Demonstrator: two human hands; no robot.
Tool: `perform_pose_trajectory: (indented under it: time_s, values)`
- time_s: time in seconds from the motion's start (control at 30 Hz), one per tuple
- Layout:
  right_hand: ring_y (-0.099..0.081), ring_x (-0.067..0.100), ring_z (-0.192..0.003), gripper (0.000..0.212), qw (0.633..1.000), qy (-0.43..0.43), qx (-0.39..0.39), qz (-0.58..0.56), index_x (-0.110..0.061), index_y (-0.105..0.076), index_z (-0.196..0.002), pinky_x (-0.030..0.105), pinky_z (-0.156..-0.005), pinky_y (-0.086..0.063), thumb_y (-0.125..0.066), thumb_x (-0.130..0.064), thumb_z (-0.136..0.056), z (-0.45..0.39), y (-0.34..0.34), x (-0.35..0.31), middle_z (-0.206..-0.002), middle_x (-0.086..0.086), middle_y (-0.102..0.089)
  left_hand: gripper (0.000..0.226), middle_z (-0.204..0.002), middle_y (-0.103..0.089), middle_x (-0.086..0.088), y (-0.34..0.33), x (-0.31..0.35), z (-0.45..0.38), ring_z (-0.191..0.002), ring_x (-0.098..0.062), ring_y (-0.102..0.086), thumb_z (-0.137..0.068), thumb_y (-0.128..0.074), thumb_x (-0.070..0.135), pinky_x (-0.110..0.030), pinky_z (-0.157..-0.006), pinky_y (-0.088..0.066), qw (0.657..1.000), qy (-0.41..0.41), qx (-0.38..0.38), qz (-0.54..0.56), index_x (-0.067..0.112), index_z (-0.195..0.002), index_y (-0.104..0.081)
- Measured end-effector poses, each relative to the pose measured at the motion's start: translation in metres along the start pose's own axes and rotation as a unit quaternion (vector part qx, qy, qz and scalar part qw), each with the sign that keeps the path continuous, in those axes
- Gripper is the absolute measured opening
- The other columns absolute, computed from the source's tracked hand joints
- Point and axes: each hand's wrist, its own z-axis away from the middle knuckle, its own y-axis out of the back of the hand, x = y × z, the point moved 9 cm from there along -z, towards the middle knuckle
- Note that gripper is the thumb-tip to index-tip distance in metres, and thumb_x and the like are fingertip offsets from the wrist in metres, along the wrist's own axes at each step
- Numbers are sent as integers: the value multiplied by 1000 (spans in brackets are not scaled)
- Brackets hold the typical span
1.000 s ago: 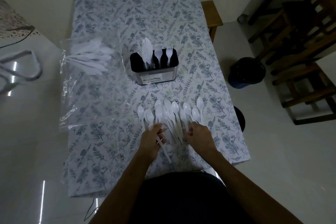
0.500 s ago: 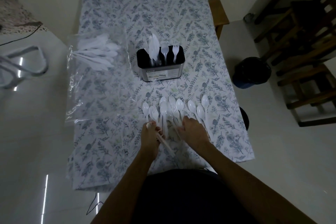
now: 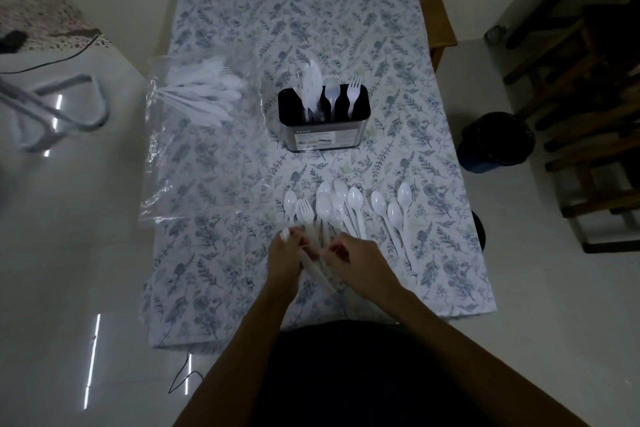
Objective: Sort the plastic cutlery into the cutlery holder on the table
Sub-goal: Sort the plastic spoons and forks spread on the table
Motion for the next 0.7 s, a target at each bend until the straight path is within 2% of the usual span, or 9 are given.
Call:
perform_pose_trajectory:
  time_s: [0.07,0.2,0.27,0.33,0.4,0.47,0.63,0.7]
  values:
    - [-63,6,-68,15,999,-2,20,26,-17,-64,-90,18,-62,-49,-63,-30,-95,-12,-3,2,-78,-6,-66,10,-70,-51,-4,21,5,-3,-52,-13,-50,-104,-53,12,-29,-49,-48,999,2,43,18,9,-96,-60]
    - [-58,17,-65,19,993,16,-1,117,-14,-56,-82,31,-59,-48,-60,-28,-96,-38,-31,-12,-73,0,-60,7,-67,-49,-1,48,12,0,-51,-10,-44,-100,-62,14,-25,-43,-42,995,-3,85,43,12,-94,-60]
    - [-62,19,-68,14,986,20,0,165,-14,-58,-89,30,-60,-50,-58,-25,-97,-48,-44,-14,-77,2,-62,6,-67,-49,0,53,12,3,-52,-10,-45,-99,-64,15,-25,-44,-41,995,-1,85,44,12,-95,-61]
    - [-68,22,-76,17,981,6,15,194,-8,-61,-106,30,-64,-56,-60,-21,-96,-52,-47,-8,-88,6,-69,6,-67,-49,-1,55,13,5,-53,-11,-45,-99,-64,15,-25,-44,-41,995,-1,81,49,12,-95,-61]
    - [-70,24,-78,27,983,-17,25,182,-6,-56,-113,31,-63,-56,-64,-23,-94,-53,-43,1,-92,7,-70,6,-68,-49,-1,55,13,7,-55,-11,-45,-99,-64,15,-25,-45,-41,996,-3,79,49,11,-96,-61]
    - [-68,24,-78,29,986,-35,31,162,-7,-55,-108,31,-61,-51,-65,-29,-93,-50,-35,8,-90,6,-67,6,-70,-49,-1,52,12,7,-56,-11,-45,-98,-65,16,-25,-45,-42,996,-2,76,43,11,-98,-62]
    - [-66,20,-73,20,992,-59,5,115,-11,-61,-88,35,-66,-58,-62,-30,-95,-38,-30,16,-81,4,-66,8,-69,-47,1,35,6,7,-56,-10,-45,-98,-67,18,-26,-48,-43,999,14,48,21,14,-92,-63]
    - [-66,19,-71,18,994,-61,2,90,-10,-63,-86,35,-68,-60,-63,-27,-94,-32,-28,12,-79,4,-67,11,-67,-49,2,29,7,8,-57,-11,-48,-95,-72,23,-27,-52,-45,1000,11,27,7,14,-93,-66]
